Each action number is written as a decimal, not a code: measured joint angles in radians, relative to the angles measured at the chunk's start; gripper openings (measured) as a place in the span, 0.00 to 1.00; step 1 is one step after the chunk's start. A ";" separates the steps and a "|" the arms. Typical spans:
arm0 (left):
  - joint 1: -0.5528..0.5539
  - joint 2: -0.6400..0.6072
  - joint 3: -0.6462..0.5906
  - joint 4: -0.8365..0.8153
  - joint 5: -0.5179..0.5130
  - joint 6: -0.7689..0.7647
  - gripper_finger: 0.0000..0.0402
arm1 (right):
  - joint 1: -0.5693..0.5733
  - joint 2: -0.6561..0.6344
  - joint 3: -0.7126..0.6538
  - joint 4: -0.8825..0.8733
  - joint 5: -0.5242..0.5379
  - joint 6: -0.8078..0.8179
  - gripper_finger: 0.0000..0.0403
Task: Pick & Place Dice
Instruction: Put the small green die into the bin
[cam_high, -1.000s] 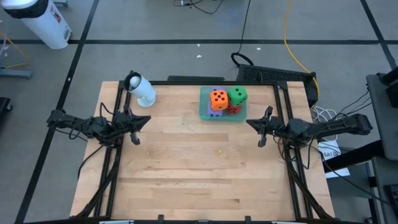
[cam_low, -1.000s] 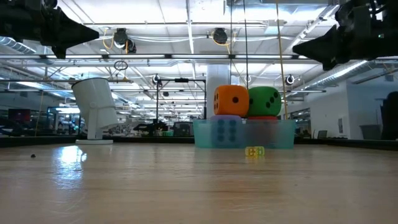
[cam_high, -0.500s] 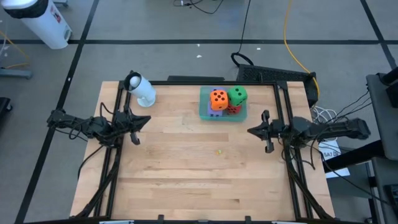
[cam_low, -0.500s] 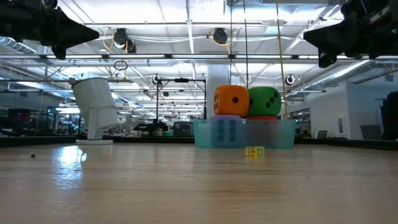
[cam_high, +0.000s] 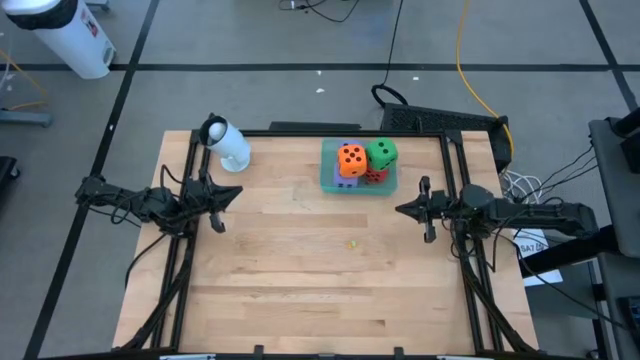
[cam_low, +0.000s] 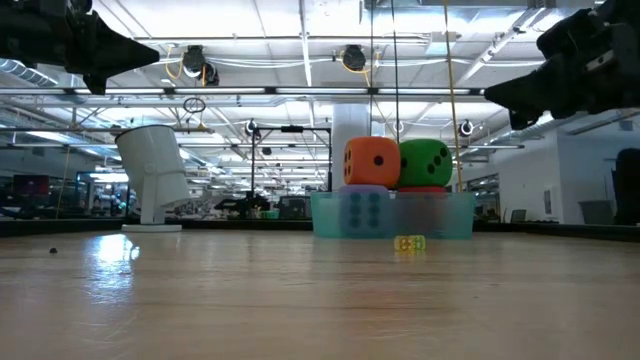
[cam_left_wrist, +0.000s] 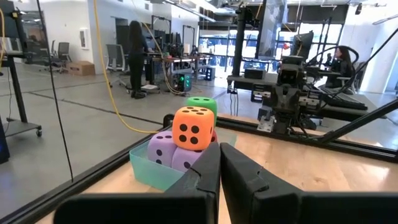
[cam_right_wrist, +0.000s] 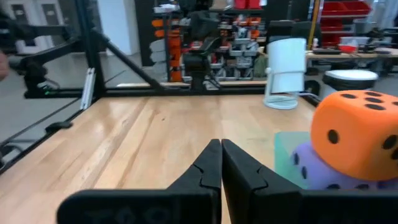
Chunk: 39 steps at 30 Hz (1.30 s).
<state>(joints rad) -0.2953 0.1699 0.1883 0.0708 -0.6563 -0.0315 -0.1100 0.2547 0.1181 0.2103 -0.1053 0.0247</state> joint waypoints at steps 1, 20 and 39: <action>0.000 0.000 0.000 0.000 0.000 0.000 0.05 | -0.012 0.000 0.000 0.002 0.000 0.000 0.00; 0.000 0.000 0.000 0.010 -0.001 0.004 0.05 | 0.041 0.267 0.057 0.112 0.109 -0.065 0.00; 0.000 0.000 0.000 0.008 -0.025 0.002 0.05 | 0.270 1.029 0.353 0.103 0.027 -0.319 0.05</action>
<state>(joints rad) -0.2951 0.1699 0.1883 0.0792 -0.6815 -0.0294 0.1605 1.2839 0.4712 0.3132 -0.0788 -0.2941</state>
